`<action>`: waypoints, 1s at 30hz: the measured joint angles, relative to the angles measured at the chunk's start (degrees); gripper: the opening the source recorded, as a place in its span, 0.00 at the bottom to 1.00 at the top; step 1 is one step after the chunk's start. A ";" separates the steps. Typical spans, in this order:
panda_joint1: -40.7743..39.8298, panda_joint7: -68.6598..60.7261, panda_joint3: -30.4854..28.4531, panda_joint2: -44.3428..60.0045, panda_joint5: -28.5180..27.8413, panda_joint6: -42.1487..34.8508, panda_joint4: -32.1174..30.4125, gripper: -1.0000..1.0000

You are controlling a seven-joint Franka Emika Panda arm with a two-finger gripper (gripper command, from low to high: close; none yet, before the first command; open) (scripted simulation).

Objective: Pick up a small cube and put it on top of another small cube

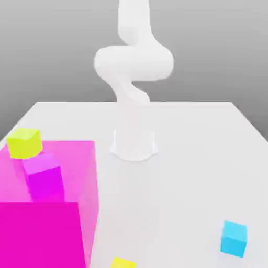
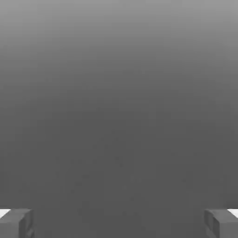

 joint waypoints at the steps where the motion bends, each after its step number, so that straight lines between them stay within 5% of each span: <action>1: 1.20 -1.75 -0.17 2.26 0.31 0.82 -0.25 0.50; 17: 15.02 -26.79 2.15 35.69 3.64 13.01 -3.93 0.50; 30: 21.65 -35.27 3.81 62.55 -4.24 25.69 -5.03 0.50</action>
